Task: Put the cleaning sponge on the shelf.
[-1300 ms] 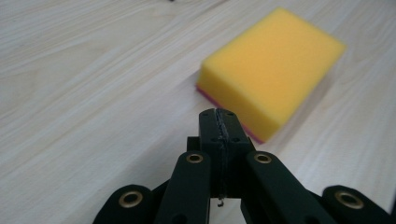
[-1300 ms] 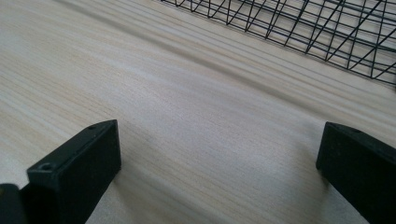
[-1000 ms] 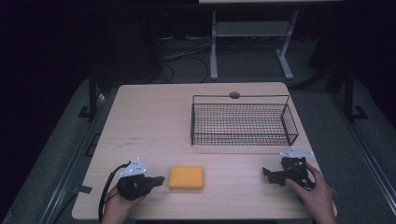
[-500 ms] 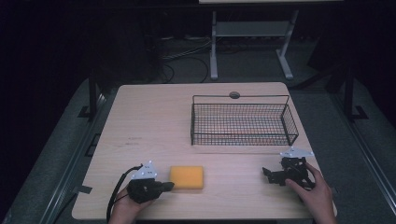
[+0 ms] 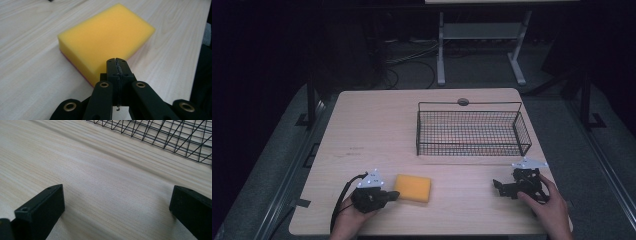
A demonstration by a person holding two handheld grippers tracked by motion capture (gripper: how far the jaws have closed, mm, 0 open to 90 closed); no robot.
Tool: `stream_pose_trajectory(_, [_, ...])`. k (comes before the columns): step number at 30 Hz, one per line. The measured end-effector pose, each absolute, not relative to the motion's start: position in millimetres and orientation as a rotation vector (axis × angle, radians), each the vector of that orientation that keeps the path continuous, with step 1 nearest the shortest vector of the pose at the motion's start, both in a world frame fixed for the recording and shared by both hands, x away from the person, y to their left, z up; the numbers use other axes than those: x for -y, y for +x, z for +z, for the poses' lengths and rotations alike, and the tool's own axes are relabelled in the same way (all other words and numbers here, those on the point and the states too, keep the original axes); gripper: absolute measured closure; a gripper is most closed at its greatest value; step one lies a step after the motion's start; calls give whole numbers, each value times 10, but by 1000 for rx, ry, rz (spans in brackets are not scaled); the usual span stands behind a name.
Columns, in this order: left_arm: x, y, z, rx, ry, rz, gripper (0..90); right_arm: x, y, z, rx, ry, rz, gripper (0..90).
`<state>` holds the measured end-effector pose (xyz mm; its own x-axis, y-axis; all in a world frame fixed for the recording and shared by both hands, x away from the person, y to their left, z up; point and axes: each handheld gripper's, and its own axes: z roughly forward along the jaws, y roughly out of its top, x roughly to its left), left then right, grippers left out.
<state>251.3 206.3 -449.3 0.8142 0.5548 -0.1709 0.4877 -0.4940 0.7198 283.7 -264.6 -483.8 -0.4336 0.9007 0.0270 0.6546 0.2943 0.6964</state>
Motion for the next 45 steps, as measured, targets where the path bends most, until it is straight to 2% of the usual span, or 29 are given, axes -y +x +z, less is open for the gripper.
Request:
stream_pose_trajectory(25, [-1964, 2948, -4498, -778, 2185, 194, 898, 2647, 2838, -4839, -2199, 1395, 913, 0])
stream_pose_trajectory(37, [-1853, 2935, -4268, -754, 2152, 200, 899, 2647, 2838, -4839, -2198, 1395, 913, 0])
stream_pose_trajectory(45, [-1568, 3025, -4124, -699, 2154, 194, 899, 2647, 2838, -4839, -2199, 1396, 913, 0])
